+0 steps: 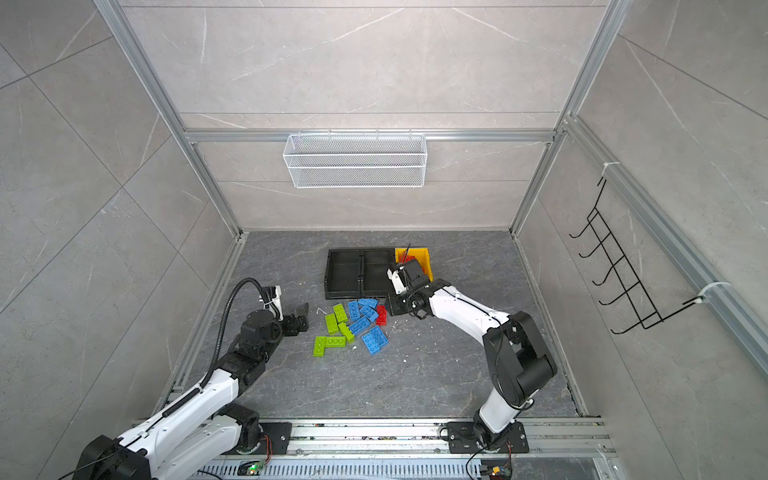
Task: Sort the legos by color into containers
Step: 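Move the right gripper back over the last red brick near the pile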
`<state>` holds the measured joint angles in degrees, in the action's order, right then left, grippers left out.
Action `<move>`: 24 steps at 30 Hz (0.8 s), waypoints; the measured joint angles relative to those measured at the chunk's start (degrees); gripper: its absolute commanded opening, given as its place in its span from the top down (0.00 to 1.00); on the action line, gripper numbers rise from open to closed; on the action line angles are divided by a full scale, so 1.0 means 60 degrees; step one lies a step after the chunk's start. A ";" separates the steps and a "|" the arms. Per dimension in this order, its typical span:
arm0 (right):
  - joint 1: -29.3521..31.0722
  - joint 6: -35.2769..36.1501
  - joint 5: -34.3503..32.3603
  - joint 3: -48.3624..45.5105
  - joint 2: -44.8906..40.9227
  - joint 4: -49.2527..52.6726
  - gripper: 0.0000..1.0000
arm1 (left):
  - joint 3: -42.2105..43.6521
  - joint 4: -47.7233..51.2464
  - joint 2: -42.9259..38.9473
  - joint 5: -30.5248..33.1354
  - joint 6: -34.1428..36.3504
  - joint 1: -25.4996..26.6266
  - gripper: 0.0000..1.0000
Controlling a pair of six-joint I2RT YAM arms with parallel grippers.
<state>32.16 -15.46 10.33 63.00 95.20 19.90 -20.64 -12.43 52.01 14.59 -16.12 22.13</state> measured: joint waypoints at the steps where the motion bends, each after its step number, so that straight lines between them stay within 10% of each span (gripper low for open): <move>1: 0.0120 -0.0138 -0.0011 -0.0160 0.0000 -0.0146 0.55 | 0.0000 -0.0011 0.0000 -0.0004 0.0000 0.0000 0.01; 24: 0.0404 -0.0994 -0.0153 -0.0612 0.1410 -0.1687 0.65 | 0.0000 -0.0004 0.0015 0.0036 0.0004 0.0000 0.01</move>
<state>34.59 -21.43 9.41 59.33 103.66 9.78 -20.64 -12.45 52.10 14.81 -16.10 22.13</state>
